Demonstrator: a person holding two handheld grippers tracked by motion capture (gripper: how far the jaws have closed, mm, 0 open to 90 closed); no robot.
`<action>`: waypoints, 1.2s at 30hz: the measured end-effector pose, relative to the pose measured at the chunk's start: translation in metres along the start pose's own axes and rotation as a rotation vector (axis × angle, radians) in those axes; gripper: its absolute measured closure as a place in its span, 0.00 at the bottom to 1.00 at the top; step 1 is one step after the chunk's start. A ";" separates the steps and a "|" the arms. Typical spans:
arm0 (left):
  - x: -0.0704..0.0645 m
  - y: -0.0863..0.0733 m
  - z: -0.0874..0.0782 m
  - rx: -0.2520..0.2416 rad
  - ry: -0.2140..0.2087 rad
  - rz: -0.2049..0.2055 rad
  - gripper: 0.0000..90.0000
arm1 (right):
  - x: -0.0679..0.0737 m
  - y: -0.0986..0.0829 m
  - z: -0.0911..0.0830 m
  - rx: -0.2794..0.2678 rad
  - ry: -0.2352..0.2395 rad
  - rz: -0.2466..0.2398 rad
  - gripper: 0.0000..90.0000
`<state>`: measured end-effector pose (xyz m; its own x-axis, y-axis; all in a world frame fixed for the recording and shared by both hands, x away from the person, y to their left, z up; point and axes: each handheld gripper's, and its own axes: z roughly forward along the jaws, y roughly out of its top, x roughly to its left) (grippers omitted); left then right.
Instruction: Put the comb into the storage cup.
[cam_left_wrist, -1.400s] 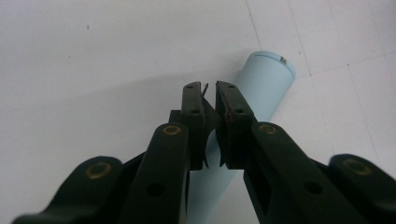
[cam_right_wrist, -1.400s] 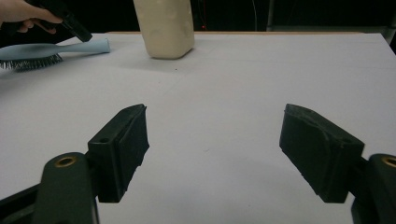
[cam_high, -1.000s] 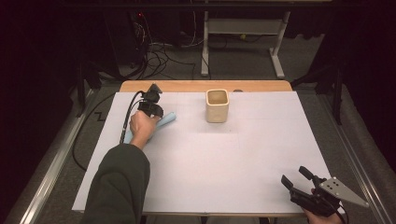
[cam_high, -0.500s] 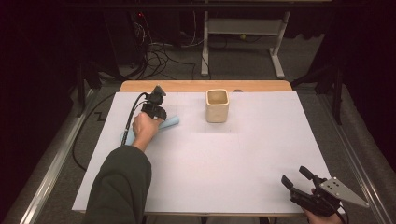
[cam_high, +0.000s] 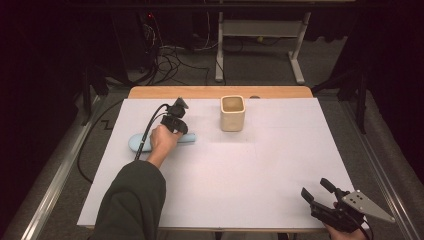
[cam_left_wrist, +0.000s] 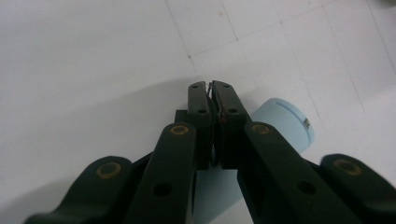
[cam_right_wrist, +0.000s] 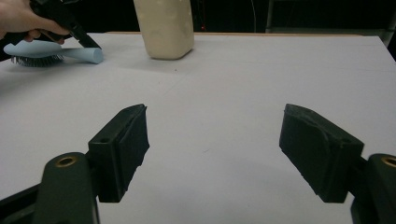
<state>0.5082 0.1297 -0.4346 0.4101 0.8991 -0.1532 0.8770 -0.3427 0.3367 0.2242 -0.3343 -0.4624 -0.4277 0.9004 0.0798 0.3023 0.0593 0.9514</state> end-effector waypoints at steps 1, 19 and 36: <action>-0.001 -0.001 0.000 0.001 -0.004 0.007 0.96 | 0.000 0.000 0.000 0.001 0.001 0.002 0.27; -0.015 -0.023 -0.001 -0.009 -0.039 0.086 0.96 | 0.001 0.000 0.000 0.002 -0.006 -0.008 0.27; -0.019 -0.045 -0.007 -0.006 -0.063 0.127 0.96 | 0.001 0.000 0.001 0.004 -0.008 -0.008 0.27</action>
<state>0.4592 0.1298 -0.4405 0.5331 0.8295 -0.1668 0.8155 -0.4512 0.3625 0.2244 -0.3333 -0.4623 -0.4232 0.9034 0.0692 0.3021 0.0686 0.9508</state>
